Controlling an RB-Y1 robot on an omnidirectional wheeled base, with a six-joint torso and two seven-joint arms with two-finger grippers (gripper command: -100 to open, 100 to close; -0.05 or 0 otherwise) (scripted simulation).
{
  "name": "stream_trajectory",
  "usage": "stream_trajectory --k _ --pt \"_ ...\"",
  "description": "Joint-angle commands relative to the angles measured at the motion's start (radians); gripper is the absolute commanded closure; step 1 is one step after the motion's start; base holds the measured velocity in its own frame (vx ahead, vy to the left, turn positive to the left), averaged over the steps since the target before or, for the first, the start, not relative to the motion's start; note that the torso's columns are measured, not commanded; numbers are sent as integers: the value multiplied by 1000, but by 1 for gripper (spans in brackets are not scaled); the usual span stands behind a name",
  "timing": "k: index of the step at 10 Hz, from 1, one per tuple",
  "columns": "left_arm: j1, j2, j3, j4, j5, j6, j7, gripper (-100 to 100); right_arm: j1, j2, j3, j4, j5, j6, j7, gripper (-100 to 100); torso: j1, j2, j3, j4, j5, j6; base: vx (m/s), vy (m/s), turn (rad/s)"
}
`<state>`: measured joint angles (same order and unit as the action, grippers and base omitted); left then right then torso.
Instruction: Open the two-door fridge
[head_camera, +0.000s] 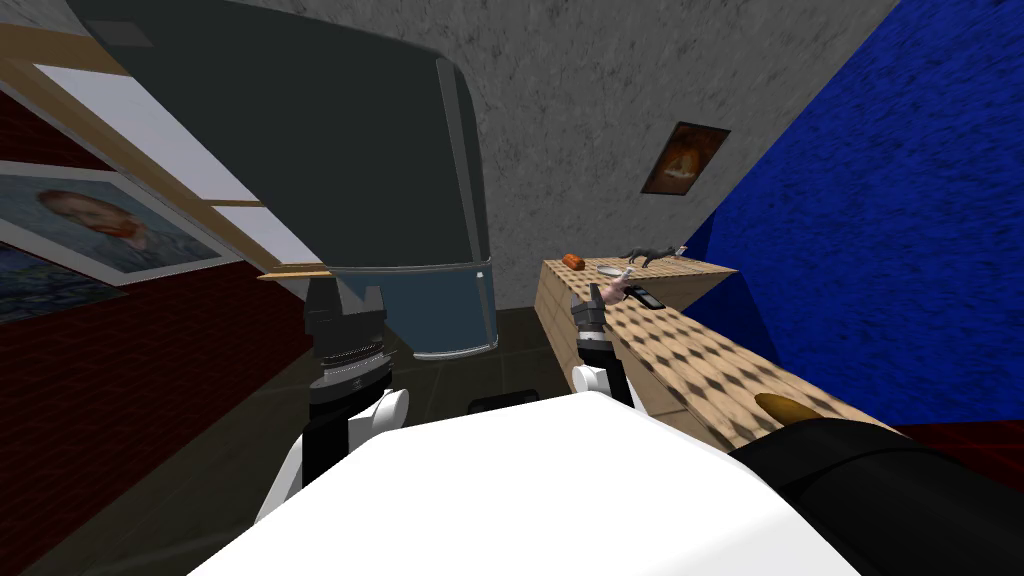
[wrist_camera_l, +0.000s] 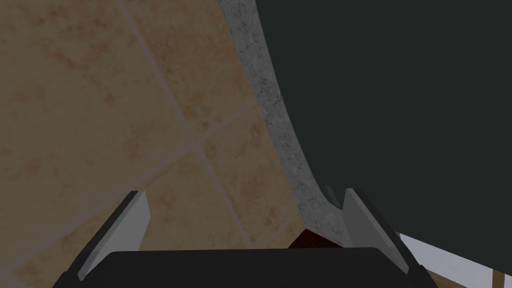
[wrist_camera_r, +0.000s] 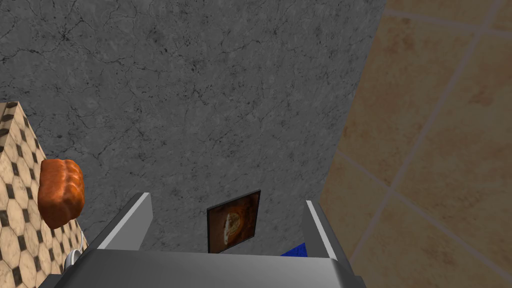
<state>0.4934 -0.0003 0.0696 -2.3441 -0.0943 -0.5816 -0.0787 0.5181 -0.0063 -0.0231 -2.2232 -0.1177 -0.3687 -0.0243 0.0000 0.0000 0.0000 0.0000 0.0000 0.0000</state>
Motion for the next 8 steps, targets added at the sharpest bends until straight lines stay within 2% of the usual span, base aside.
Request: stream_trajectory --k 1,8 --pt "0 0 0 0 0 0 0 0 0 0 0 0 0 0 0 0 0 40 -82 41 0 0 0 0 0" --pt "0 0 0 0 0 0 0 0 0 0 0 0 0 0 0 0 0 544 -1087 544 0 0 0 0 0"
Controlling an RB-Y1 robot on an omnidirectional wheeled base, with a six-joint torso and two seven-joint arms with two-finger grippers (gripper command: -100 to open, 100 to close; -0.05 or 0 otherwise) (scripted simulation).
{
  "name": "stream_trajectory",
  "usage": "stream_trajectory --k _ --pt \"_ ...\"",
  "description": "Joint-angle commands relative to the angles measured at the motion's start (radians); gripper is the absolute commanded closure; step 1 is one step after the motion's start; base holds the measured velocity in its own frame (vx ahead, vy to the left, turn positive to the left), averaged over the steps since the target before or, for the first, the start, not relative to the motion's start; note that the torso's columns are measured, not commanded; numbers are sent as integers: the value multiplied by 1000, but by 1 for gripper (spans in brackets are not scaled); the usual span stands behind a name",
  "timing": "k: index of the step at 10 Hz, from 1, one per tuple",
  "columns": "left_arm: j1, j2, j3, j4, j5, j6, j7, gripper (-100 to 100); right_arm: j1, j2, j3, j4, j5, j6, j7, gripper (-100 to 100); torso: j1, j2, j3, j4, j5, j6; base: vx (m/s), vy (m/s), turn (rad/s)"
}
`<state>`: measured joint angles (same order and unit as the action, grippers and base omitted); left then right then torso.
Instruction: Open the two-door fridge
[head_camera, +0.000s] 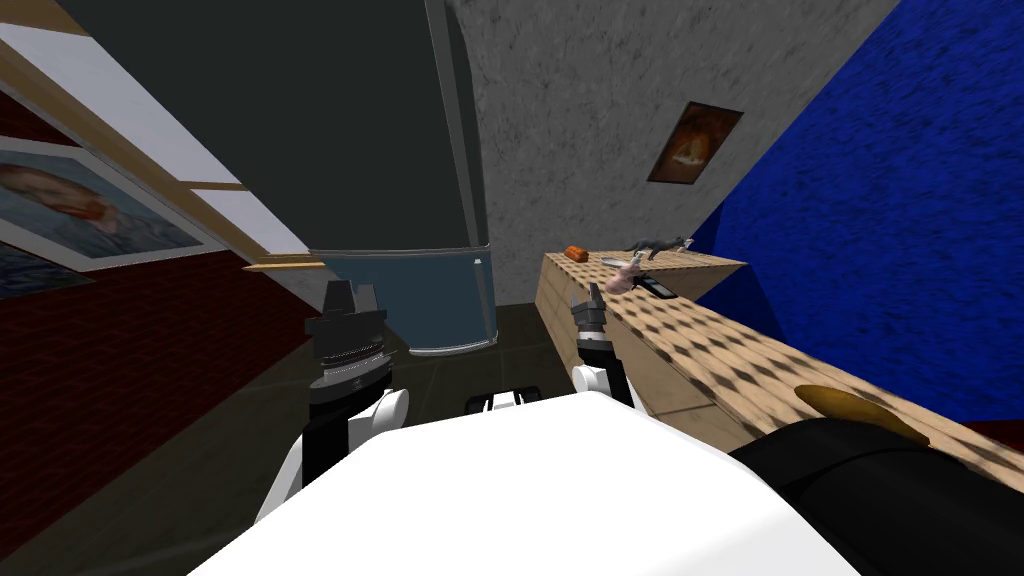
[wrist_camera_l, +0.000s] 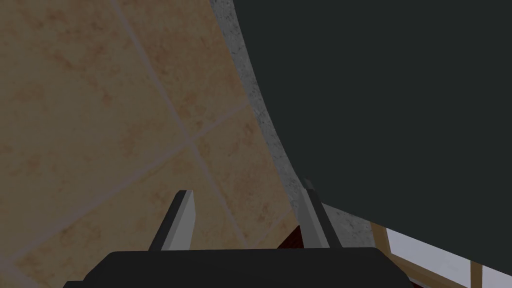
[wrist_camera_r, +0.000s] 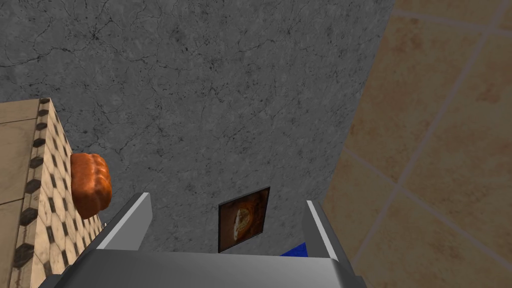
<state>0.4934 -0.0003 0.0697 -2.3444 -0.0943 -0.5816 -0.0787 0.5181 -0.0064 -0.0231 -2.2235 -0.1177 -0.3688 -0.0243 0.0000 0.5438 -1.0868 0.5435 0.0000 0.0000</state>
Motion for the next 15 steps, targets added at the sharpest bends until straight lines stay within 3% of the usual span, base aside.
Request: stream_trajectory --k 1,2,4,6,7,9,10,14,15 --pt "0 0 0 0 0 0 0 0 0 0 0 0 0 0 0 0 0 74 -148 74 0 0 0 0 0" --pt "3 33 4 -4 0 13 7 -100 0 0 0 0 0 0 0 0 0 148 -295 148 0 0 10 6 -15" --pt "11 90 15 -14 0 42 22 -100 0 0 0 0 0 0 0 0 1 190 -384 190 0 0 12 14 -24" --pt "22 152 29 -28 1 87 46 -100 0 0 0 1 0 0 0 0 1 193 -389 194 0 0 16 24 -31" --pt "22 160 29 -28 1 87 46 -100 0 0 0 1 0 0 0 0 0 194 -389 194 0 0 13 21 -12" --pt "37 229 48 -43 2 144 76 -100 0 0 0 1 0 0 0 0 0 194 -389 195 0 0 16 22 -29" --pt "37 241 48 -43 2 144 76 -100 0 0 0 1 0 0 0 0 0 194 -389 194 0 0 13 23 -20" --pt "64 364 80 -62 4 250 132 -100 0 0 0 1 0 0 0 0 0 194 -389 194 0 0 10 26 -31" --pt "64 377 80 -62 4 250 132 -100 0 0 0 1 0 0 0 0 0 194 -389 194 0 0 8 21 -16"
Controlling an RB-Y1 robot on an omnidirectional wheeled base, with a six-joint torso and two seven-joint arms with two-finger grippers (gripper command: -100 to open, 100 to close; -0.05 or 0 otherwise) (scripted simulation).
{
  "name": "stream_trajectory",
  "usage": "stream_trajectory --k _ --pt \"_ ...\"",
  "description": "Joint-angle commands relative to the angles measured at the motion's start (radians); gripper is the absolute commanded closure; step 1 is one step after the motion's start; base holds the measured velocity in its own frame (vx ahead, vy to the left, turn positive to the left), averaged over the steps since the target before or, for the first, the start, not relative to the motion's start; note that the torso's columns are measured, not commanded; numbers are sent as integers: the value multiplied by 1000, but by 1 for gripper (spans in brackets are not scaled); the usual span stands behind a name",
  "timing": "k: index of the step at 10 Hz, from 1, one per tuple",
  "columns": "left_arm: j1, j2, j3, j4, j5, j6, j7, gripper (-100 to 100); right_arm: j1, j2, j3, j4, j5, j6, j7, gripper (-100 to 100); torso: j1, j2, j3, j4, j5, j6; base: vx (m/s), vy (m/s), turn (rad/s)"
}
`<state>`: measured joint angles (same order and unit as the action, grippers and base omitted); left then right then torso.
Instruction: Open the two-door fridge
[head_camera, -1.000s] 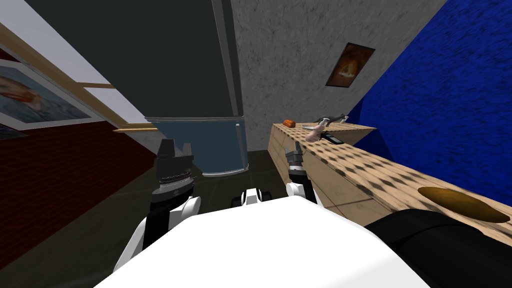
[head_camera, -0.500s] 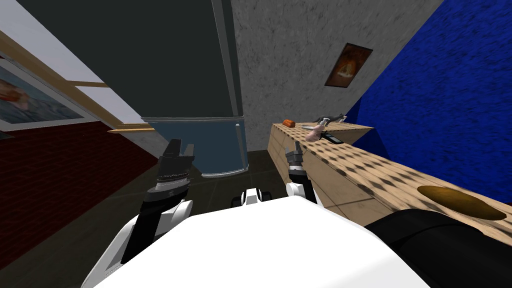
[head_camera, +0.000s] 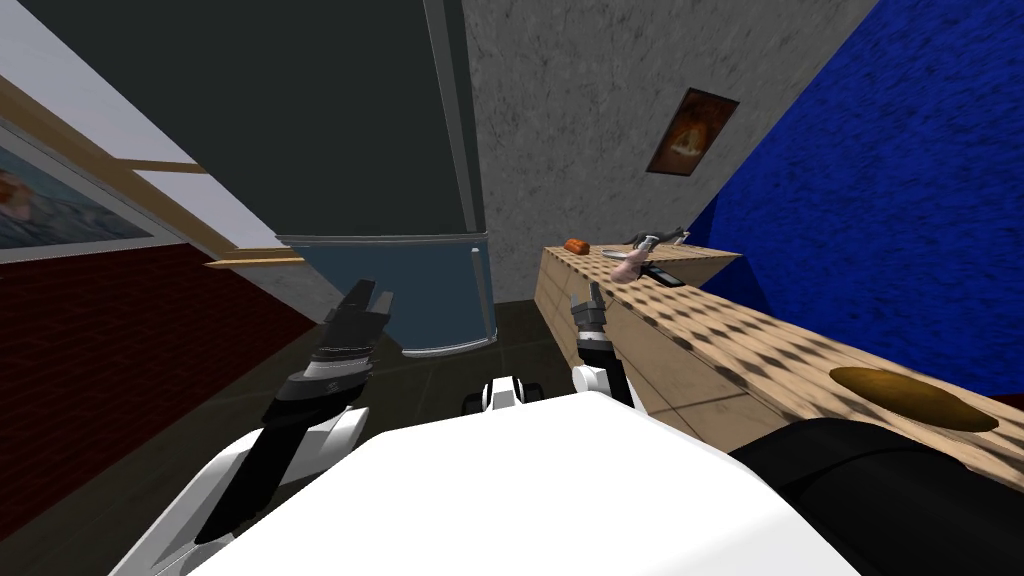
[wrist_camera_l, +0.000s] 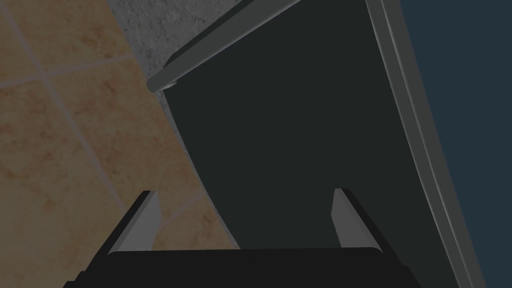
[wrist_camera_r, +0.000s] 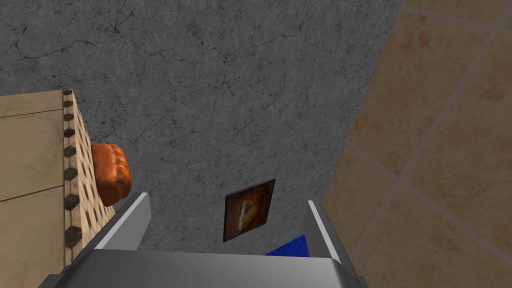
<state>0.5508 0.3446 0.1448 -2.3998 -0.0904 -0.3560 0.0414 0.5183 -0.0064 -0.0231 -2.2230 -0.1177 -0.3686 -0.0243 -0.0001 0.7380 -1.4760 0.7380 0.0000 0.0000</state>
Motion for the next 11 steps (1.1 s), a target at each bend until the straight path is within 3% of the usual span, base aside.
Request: stream_trajectory --k 1,4,7,8,9,10,11 --pt "16 71 17 -11 1 63 32 -100 0 0 0 0 0 0 0 0 0 0 0 0 0 0 12 25 -27" --pt "26 131 30 -15 2 103 53 -100 0 0 0 0 0 0 0 0 0 0 0 0 0 0 9 22 -26" --pt "46 222 56 -20 5 186 98 -100 0 0 0 0 0 0 0 0 0 0 0 0 0 0 9 22 -34" --pt "46 235 56 -20 5 186 98 -100 0 0 0 0 0 0 0 0 0 0 0 0 0 0 13 23 -21" --pt "55 273 71 -22 7 228 120 -100 0 0 0 0 0 0 0 0 0 0 0 0 0 0 17 25 -44" --pt "55 288 71 -22 7 228 120 -100 0 0 0 0 0 0 0 0 0 0 0 0 0 0 16 20 -24" --pt "64 325 85 -24 9 270 143 -100 0 0 0 0 0 0 0 0 0 0 0 0 0 0 17 15 -41"
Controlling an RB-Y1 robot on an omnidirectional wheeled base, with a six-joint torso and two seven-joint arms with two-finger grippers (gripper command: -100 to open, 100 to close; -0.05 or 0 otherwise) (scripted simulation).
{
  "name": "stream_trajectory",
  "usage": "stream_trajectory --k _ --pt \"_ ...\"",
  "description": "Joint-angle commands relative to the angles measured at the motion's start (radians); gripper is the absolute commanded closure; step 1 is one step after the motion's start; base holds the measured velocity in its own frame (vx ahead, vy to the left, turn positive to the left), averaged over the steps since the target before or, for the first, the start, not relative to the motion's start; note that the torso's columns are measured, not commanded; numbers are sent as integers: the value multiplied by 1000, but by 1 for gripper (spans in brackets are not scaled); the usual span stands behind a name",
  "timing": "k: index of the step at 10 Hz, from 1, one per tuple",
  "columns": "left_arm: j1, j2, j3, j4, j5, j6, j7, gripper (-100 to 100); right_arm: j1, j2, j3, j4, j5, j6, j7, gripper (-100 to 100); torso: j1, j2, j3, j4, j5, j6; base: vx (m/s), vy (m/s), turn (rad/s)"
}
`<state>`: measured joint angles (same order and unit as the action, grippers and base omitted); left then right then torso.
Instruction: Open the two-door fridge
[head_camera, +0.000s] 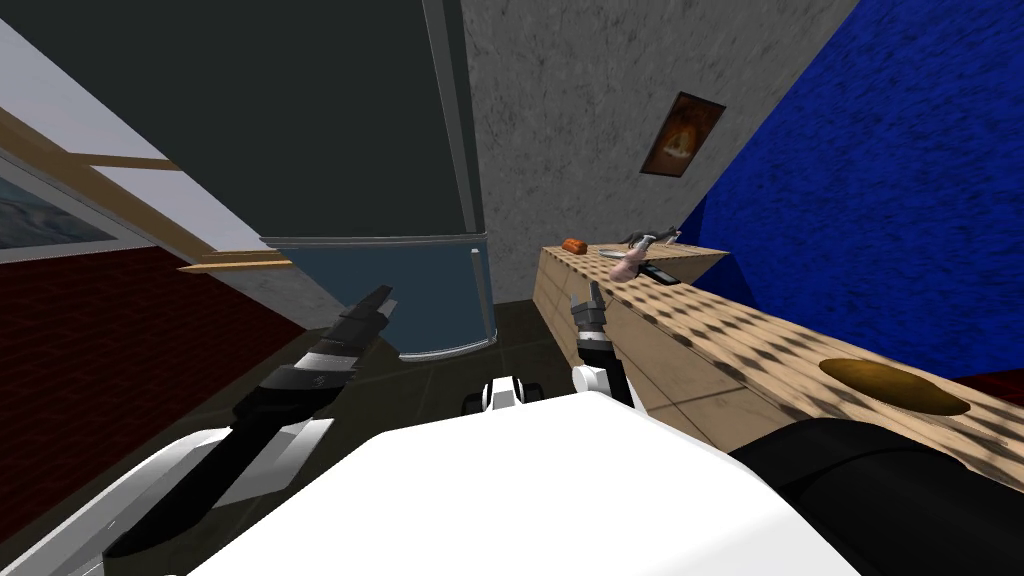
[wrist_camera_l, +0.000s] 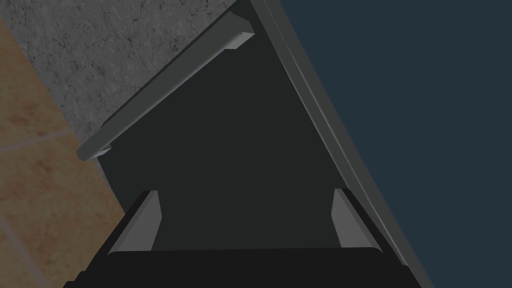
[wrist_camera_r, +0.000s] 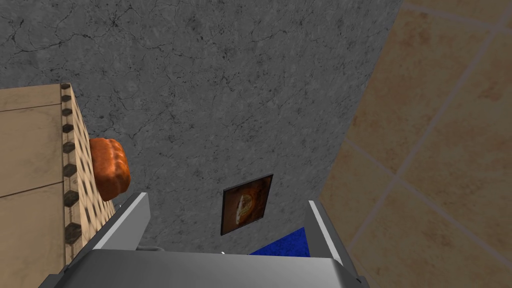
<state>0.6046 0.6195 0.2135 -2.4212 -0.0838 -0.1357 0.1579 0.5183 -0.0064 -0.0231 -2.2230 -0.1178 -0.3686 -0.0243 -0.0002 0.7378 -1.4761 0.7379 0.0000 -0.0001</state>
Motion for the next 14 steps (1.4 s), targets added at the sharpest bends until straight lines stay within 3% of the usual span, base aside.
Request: stream_trajectory --k 1,6,7,8,11,13,14 --pt "10 66 17 -2 2 50 27 -100 0 0 0 0 0 0 0 0 0 0 0 0 0 0 14 13 -23" --pt "34 208 67 -4 9 178 96 -100 0 0 0 0 0 0 0 0 0 0 0 0 0 0 26 15 -46" --pt "34 224 67 -4 9 179 96 -100 0 0 0 0 0 0 0 0 0 0 0 0 0 0 30 15 -40" --pt "41 262 85 -4 11 222 119 -100 0 0 0 0 0 0 0 0 0 0 0 0 0 0 34 11 -65" --pt "47 326 105 -5 14 265 142 -100 0 0 0 0 0 0 0 0 0 0 0 0 0 0 40 7 -49" --pt "57 398 146 -4 21 335 187 -100 0 0 0 0 0 0 0 0 0 -1 0 0 0 0 72 3 -122" --pt "57 424 146 -4 21 347 187 -100 0 0 0 0 0 0 0 0 0 -2 -1 -1 0 0 68 1 -34"
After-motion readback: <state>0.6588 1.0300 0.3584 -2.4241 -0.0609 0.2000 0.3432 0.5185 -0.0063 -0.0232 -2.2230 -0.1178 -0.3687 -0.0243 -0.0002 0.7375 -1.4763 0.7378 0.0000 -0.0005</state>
